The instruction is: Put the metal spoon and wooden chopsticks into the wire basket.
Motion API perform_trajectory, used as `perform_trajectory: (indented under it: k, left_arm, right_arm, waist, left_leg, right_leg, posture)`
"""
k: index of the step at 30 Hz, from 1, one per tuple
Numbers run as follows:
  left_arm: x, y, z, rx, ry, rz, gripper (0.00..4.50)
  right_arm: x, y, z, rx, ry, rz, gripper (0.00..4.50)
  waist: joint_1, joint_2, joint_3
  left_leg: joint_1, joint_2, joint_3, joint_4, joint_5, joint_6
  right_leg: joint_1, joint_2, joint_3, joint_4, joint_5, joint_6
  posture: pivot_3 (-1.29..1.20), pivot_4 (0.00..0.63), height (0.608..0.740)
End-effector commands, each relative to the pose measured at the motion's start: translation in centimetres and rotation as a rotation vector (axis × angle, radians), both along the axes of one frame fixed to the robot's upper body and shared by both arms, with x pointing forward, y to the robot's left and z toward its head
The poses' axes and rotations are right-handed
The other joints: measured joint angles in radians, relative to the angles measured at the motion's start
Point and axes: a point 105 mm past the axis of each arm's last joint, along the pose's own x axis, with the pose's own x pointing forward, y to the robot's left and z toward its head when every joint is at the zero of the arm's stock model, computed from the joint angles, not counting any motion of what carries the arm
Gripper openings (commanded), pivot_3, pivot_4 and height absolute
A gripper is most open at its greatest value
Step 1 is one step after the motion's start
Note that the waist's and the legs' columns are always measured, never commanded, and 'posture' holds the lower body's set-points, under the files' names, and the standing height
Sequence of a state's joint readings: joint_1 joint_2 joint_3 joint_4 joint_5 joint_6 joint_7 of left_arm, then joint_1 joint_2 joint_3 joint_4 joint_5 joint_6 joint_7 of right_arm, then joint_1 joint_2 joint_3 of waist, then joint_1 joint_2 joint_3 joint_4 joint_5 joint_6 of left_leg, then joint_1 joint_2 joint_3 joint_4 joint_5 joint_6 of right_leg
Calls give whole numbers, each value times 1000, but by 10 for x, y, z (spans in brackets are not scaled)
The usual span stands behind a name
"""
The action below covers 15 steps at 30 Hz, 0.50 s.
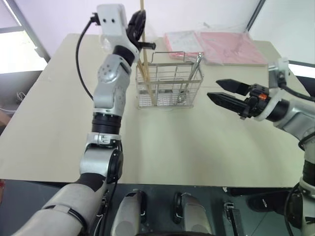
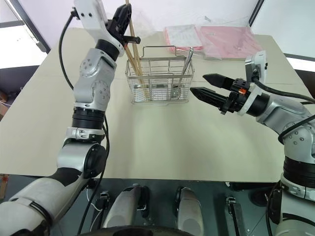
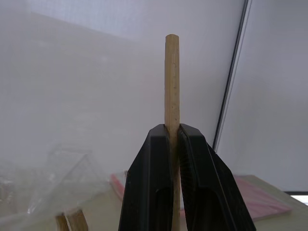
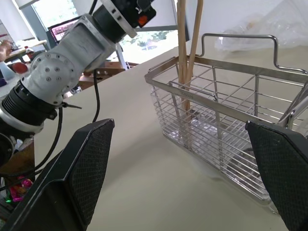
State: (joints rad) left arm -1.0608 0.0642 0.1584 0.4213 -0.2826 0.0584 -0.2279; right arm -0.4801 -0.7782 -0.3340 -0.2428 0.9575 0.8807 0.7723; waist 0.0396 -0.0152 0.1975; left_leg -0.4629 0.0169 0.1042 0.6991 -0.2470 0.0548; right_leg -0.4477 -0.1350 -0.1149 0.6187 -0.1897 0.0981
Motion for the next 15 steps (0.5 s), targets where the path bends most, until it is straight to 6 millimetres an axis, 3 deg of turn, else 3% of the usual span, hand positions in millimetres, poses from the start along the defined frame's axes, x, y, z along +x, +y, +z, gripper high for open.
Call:
perform_trajectory:
  k: [1,6,7,12,15]
  left_arm:
    - [-9,-8,9,5,-59,-27,1645]
    - [-18,-3,16,-21,-50,-55,4176]
    - [-22,4,23,-28,-42,-70,4415]
    - [-48,50,53,122,-41,-112,4415]
    - [-69,87,51,359,13,-148,4415]
  right_arm:
    - [-7,-4,15,-7,-66,-12,4500]
    - [-5,-6,13,-17,-66,-24,4500]
    - [-3,-8,12,-25,-68,-32,4500]
    - [4,-18,12,-54,-80,-61,4500]
    - [11,-30,11,-100,-86,-81,4500]
  waist:
    - [0,0,0]
    - [-1,0,0]
    - [-1,0,0]
    - [-16,1,0]
    - [-28,1,0]
  left_leg:
    - [0,0,0,0,0,0]
    - [0,0,0,0,0,0]
    - [0,0,0,0,0,0]
    - [0,1,0,0,0,0]
    - [1,1,0,-1,1,-1]
  right_leg:
    - [0,0,0,0,0,0]
    - [0,0,0,0,0,0]
    - [0,0,0,0,0,0]
    - [-1,1,0,1,0,0]
    - [-1,1,0,3,0,0]
  posture:
    - [0,150,699]
    - [0,150,699]
    - [0,150,699]
    - [0,150,699]
    - [0,150,699]
